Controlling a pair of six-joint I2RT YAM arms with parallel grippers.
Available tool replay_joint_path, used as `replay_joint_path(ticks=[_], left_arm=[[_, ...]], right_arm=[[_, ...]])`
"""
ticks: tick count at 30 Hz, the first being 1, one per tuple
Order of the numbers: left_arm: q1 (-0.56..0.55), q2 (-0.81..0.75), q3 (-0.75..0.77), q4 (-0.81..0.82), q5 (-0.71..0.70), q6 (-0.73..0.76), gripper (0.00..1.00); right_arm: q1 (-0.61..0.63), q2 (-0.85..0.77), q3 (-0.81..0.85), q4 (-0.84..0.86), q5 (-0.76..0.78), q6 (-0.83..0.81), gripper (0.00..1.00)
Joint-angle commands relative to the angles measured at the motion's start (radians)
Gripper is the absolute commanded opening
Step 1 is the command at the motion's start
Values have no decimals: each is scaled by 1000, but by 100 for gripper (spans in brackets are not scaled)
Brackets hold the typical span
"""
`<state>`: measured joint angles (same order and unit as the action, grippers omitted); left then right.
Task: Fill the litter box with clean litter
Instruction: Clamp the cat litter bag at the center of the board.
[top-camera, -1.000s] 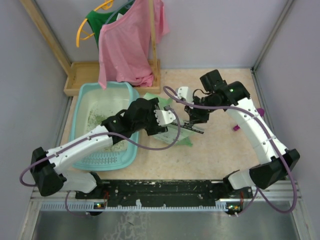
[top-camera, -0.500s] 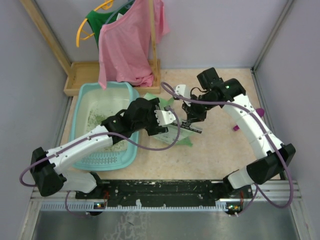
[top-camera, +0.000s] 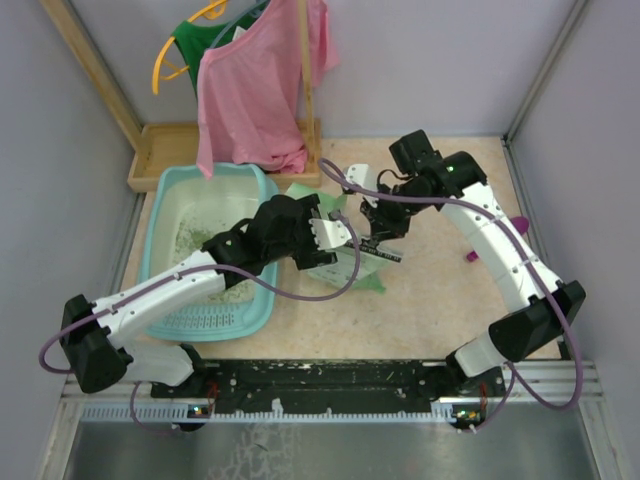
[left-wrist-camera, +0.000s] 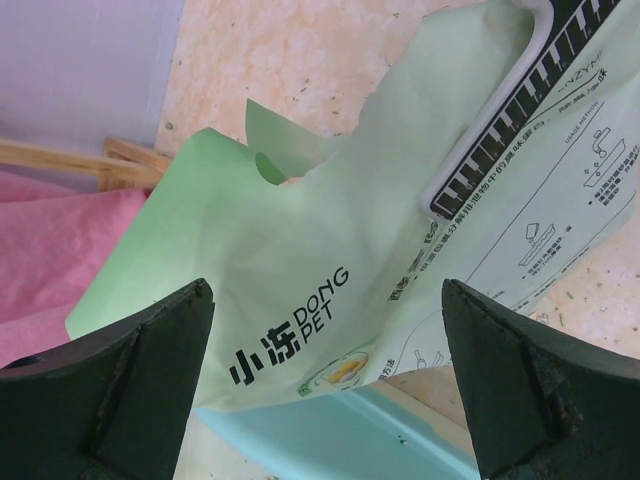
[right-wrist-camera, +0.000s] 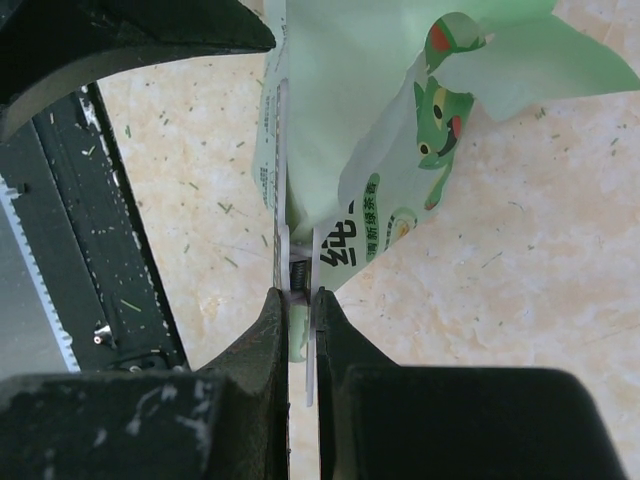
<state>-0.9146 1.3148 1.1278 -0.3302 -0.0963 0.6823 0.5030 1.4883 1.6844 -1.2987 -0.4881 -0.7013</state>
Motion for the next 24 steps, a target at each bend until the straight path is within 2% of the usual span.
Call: replay_joint_path(ticks=[1, 24], left_arm=[[-3, -16, 13, 30, 10, 10, 100], [-3, -17, 21, 29, 2, 1, 100]], right_arm=[[18, 15, 51, 63, -42, 10, 0], [54, 102, 132, 74, -87, 48, 0]])
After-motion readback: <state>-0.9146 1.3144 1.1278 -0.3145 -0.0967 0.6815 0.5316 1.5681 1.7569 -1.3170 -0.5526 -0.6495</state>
